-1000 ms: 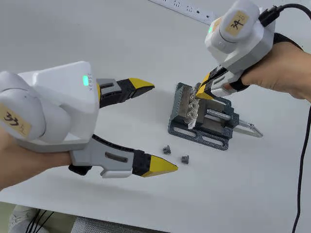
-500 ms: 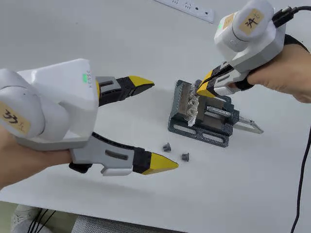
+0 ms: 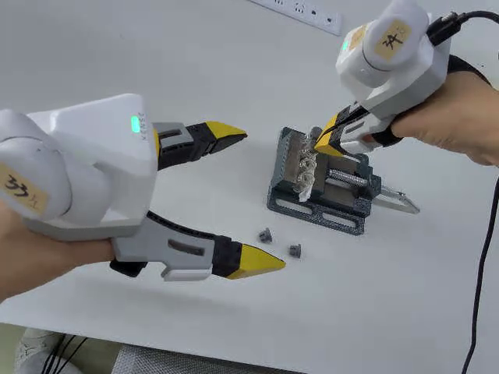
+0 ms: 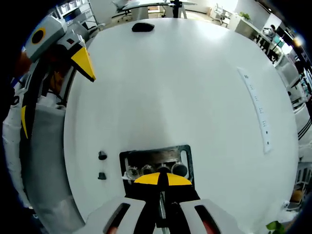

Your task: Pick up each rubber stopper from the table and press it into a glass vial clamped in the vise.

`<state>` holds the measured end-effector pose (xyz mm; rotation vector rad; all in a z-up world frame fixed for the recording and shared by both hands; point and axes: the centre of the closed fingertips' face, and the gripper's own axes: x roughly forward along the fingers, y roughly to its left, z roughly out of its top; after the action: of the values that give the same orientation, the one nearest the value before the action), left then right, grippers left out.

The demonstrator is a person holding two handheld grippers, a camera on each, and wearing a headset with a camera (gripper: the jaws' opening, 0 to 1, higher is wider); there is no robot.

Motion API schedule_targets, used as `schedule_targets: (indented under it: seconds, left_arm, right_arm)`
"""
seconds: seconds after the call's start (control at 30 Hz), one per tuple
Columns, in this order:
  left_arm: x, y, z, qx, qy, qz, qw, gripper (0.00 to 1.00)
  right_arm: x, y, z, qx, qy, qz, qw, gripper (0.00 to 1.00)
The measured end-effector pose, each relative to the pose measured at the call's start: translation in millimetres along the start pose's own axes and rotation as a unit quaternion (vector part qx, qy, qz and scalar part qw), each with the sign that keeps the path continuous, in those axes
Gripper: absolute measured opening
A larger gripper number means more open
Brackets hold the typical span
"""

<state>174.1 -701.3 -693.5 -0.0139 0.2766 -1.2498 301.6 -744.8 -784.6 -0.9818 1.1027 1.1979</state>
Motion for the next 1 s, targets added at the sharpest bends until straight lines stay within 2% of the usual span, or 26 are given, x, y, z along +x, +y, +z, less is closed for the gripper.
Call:
schedule_targets:
  seconds: [0.13, 0.37, 0.47, 0.63, 0.8, 0.93, 1.0]
  left_arm:
    - [1.3, -1.6, 1.8, 0.001, -0.001, -0.001, 1.0000, 0.82]
    - [-5.8, 7.0, -7.8, -0.001, 0.000, 0.000, 1.0000, 0.82]
    - [-3.4, 5.5, -5.7, -0.001, 0.000, -0.001, 1.0000, 0.82]
    - [2.6, 1.7, 0.8, 0.001, -0.003, -0.003, 1.0000, 0.82]
    - [4.8, -3.3, 5.7, 0.005, -0.001, -0.007, 1.0000, 0.82]
    - [-1.0, 2.4, -0.5, 0.009, 0.002, -0.008, 0.9999, 0.82]
    - [-0.7, 0.7, 1.7, 0.013, 0.003, -0.010, 0.9999, 0.82]
  right_arm:
    - [0.4, -0.6, -0.3, 0.000, 0.007, 0.000, 1.0000, 0.00]
    - [1.9, -1.8, -0.8, -0.006, 0.018, 0.006, 0.9998, 0.00]
    - [2.2, -1.5, -1.0, -0.003, 0.020, 0.008, 0.9998, 0.00]
    - [3.2, -2.6, -1.3, -0.022, 0.039, 0.004, 0.9990, 0.00]
    - [3.7, -3.9, -1.7, -0.019, 0.033, 0.007, 0.9992, 0.00]
    - [4.2, -5.3, -1.3, -0.019, 0.036, 0.007, 0.9992, 0.00]
    - [2.4, -5.6, -2.3, -0.017, 0.031, 0.010, 0.9993, 0.00]
